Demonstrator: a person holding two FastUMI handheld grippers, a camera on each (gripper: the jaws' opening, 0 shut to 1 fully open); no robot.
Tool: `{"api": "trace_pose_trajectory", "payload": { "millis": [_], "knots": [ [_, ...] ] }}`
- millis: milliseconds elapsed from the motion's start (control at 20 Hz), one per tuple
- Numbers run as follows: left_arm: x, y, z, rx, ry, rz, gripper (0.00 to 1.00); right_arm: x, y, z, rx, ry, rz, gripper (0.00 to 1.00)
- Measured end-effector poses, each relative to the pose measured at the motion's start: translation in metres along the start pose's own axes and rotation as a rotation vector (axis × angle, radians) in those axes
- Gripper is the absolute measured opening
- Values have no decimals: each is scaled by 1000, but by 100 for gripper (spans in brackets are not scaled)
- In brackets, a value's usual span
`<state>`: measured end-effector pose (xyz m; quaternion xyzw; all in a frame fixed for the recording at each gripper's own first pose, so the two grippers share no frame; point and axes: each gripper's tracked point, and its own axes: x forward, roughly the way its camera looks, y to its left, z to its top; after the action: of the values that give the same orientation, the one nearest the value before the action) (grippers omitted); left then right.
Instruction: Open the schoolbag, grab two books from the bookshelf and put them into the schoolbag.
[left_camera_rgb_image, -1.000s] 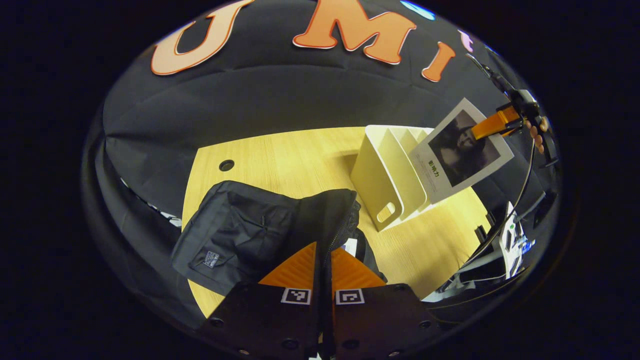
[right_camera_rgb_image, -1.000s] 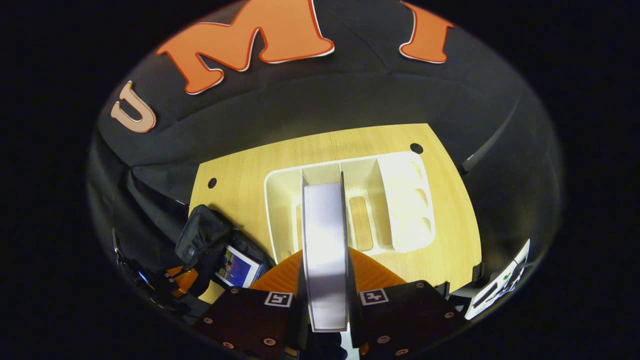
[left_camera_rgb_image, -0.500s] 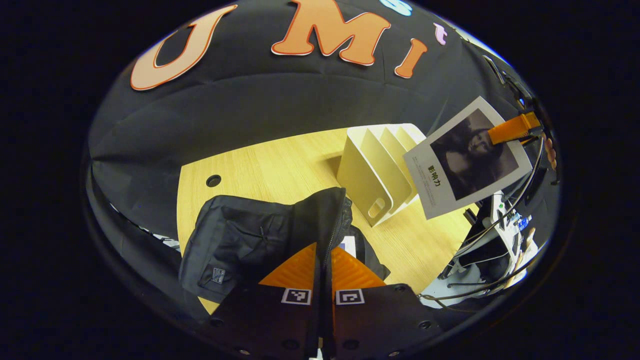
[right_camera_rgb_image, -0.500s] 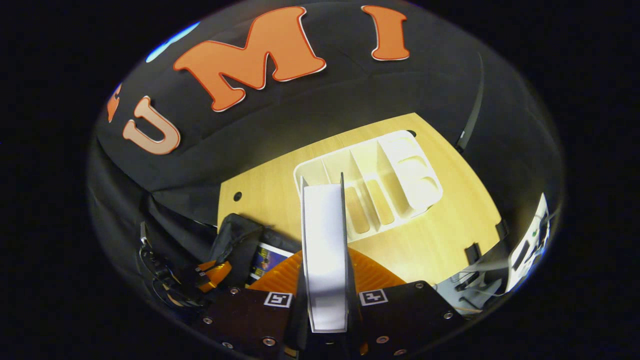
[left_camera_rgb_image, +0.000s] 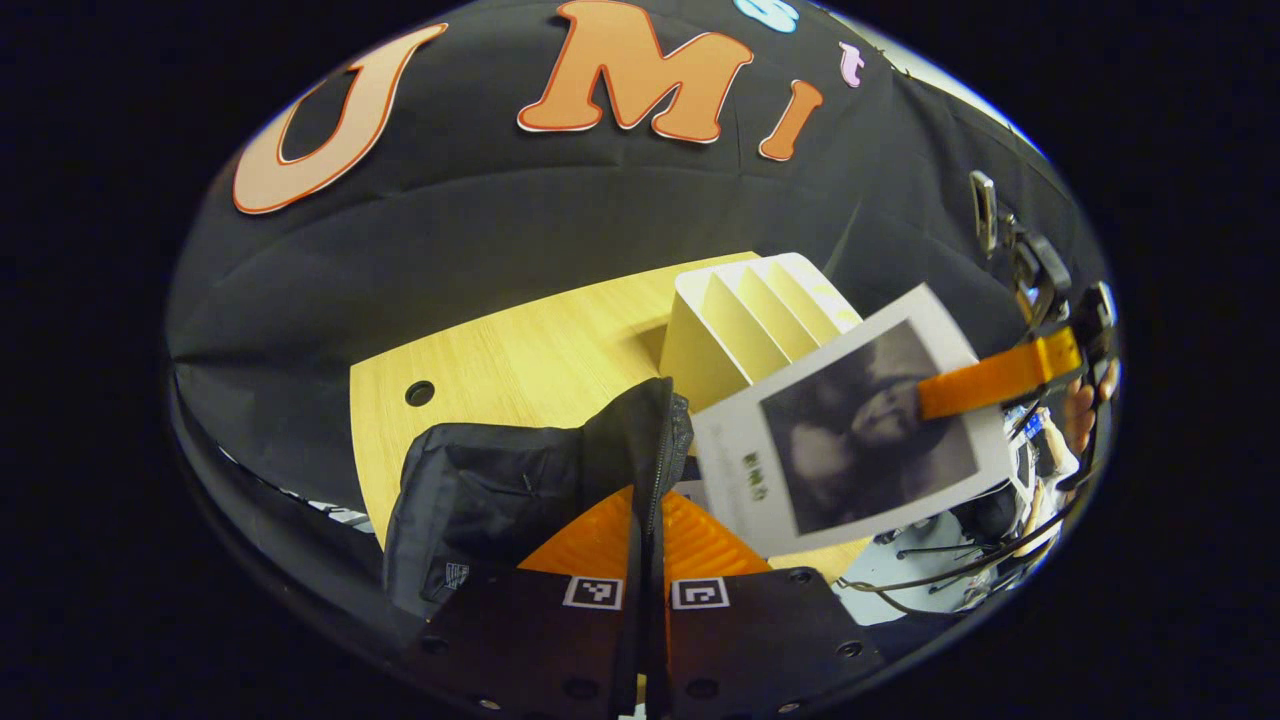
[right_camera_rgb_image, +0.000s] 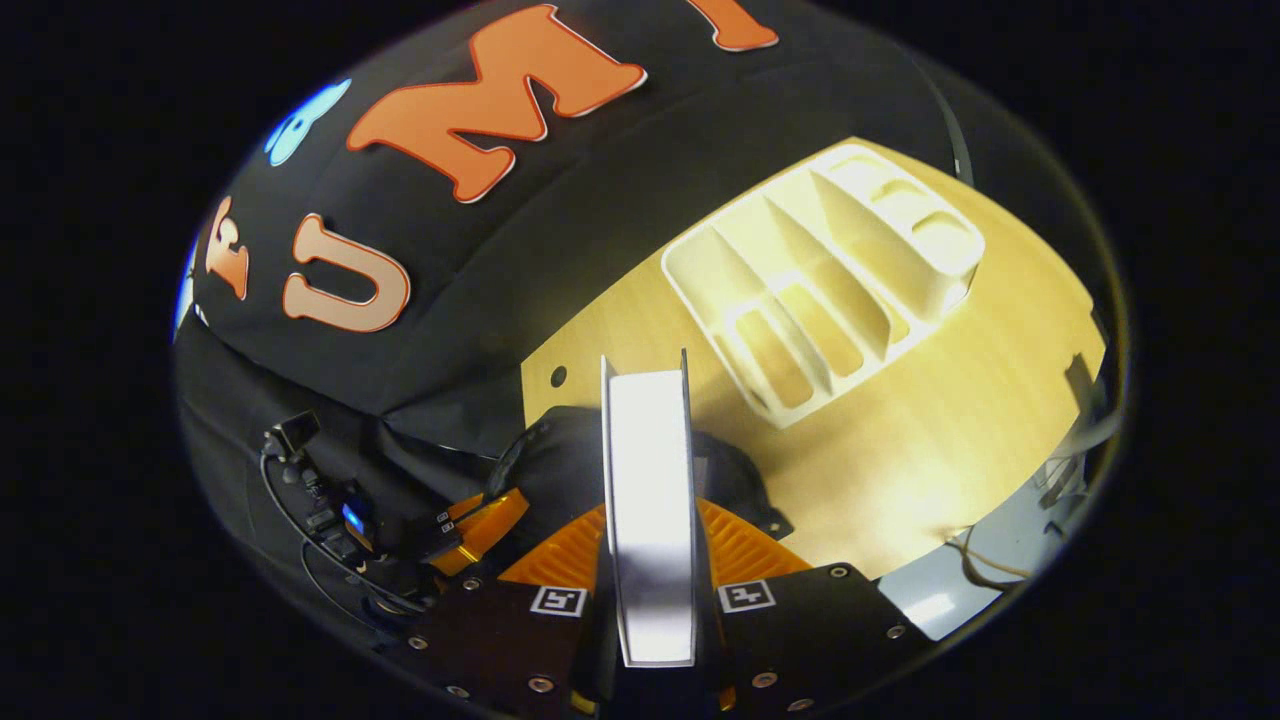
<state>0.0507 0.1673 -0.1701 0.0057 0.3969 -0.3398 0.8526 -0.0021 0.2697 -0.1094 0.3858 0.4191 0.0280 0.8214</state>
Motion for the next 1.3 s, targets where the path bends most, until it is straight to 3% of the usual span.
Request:
{"api": "trace_pose_trajectory", "payload": {
  "millis": [250,850,900,950,1000,1150,1300],
  "knots": [
    [-2,0,3,6,-2,-21,4,58,5,-32,109,39,92,32],
    [-1,-25,10,28,-14,-90,4,153,28,-62,221,22,291,31],
    [-1,-28,9,29,-15,-93,4,160,29,-62,221,16,296,32],
    [2,-30,9,30,-11,-97,4,167,28,-64,223,12,295,42],
    [4,-33,8,31,-8,-101,4,173,27,-66,235,20,303,31],
    [8,-36,7,28,-3,-105,4,178,24,-69,236,34,294,33],
    [13,-30,5,23,-8,-74,4,170,7,-73,137,61,203,40]
  ]
}}
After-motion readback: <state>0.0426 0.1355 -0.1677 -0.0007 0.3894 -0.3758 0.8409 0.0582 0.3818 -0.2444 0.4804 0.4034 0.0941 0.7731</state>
